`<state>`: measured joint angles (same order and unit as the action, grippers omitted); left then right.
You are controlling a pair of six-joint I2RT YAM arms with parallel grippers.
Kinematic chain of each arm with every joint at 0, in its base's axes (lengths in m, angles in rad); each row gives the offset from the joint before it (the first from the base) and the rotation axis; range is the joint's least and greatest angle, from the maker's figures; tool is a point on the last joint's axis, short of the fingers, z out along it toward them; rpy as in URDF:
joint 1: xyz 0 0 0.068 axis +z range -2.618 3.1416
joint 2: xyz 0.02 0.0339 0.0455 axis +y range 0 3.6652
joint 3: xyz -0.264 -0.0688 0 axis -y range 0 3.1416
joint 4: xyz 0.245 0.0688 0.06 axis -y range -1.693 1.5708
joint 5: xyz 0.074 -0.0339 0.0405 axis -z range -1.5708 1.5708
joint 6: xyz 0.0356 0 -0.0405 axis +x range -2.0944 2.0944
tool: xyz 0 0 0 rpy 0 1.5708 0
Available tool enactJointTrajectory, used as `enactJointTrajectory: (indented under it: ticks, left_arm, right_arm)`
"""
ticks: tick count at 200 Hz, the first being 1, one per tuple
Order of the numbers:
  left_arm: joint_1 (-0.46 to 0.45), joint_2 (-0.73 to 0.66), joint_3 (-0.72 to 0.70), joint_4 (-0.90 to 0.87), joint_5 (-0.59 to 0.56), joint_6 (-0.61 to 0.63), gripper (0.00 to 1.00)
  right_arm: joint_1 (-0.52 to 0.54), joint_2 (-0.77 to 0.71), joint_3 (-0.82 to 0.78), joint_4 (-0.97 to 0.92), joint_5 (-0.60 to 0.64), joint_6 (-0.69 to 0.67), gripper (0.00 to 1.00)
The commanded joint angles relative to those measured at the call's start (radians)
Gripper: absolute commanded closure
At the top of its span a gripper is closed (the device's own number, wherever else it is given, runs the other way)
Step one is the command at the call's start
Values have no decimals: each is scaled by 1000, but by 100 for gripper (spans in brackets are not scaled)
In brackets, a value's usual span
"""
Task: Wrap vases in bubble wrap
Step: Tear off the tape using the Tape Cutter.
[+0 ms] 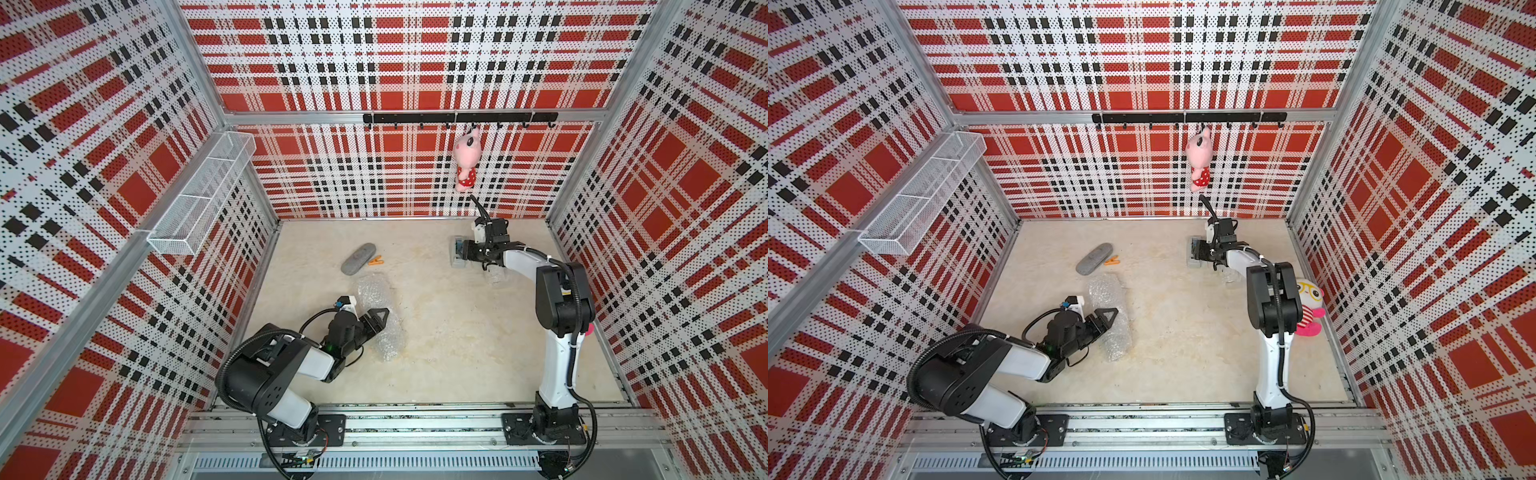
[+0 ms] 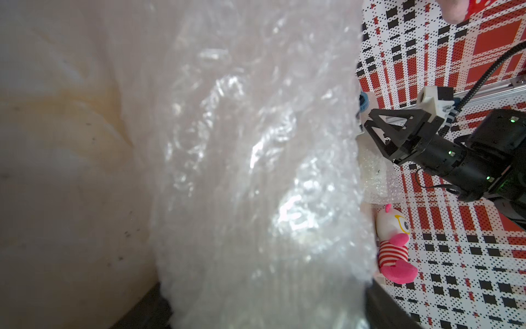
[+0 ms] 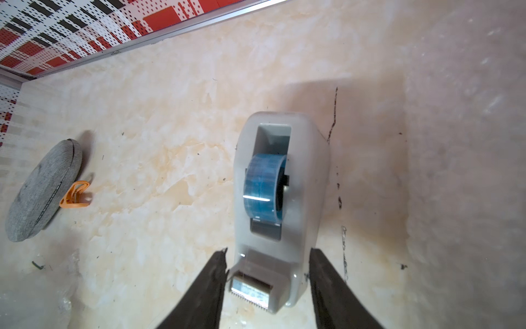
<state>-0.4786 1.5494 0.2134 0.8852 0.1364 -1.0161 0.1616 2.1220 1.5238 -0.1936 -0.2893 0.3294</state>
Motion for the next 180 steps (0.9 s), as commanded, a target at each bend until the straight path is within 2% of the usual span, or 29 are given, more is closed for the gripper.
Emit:
enactJointTrajectory:
  ticks: [1,64,180]
  left_arm:
    - [-17,37,-8,-120,12,14,55]
    - [-17,28,-12,-121,10,14,55]
    - [-18,31,-12,-120,9,12,55]
  right_arm:
    - [4,-20,3,2,-26,-16,51]
    - [4,36,27,13,-84,-1,52]
    - [4,68,29,31,-120,24,56]
